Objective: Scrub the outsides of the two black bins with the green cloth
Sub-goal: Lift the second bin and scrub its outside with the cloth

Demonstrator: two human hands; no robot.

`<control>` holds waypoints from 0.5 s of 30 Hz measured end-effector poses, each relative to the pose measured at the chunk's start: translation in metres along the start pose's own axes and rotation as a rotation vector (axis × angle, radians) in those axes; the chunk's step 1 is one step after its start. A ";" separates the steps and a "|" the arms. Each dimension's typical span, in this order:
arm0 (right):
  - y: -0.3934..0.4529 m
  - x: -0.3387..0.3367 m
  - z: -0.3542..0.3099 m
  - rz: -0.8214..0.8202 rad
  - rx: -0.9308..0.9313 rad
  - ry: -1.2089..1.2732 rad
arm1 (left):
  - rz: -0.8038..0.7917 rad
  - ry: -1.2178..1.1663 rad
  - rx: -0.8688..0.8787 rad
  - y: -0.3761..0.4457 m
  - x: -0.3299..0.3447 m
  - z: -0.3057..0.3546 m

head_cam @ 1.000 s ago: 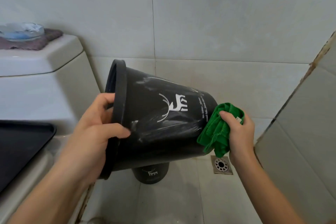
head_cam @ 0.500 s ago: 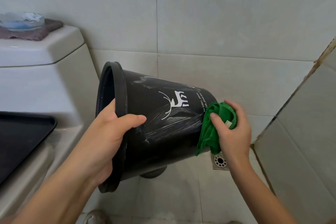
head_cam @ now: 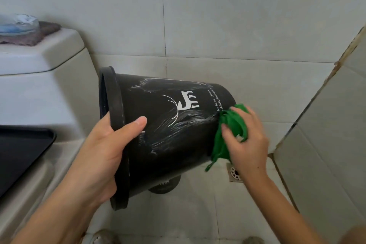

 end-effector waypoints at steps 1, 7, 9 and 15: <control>0.005 -0.003 0.010 0.016 0.074 0.001 | 0.001 0.003 0.003 -0.001 -0.001 0.001; 0.013 -0.007 -0.013 0.050 -0.099 -0.006 | -0.001 0.028 0.022 -0.003 0.003 0.003; 0.006 -0.005 -0.025 -0.032 -0.279 -0.033 | -0.038 0.049 0.028 -0.003 0.005 0.005; 0.043 -0.020 0.020 -0.005 0.151 0.083 | -0.083 0.108 0.069 -0.007 0.003 0.005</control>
Point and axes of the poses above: each hand's wrist, its own y-axis towards the middle knuckle, its own x-axis out of the palm, z = x × y, the point moved 5 cm from there along y, towards the middle knuckle, and after that the axes turned 5 degrees about z, right-handed, at the moved point
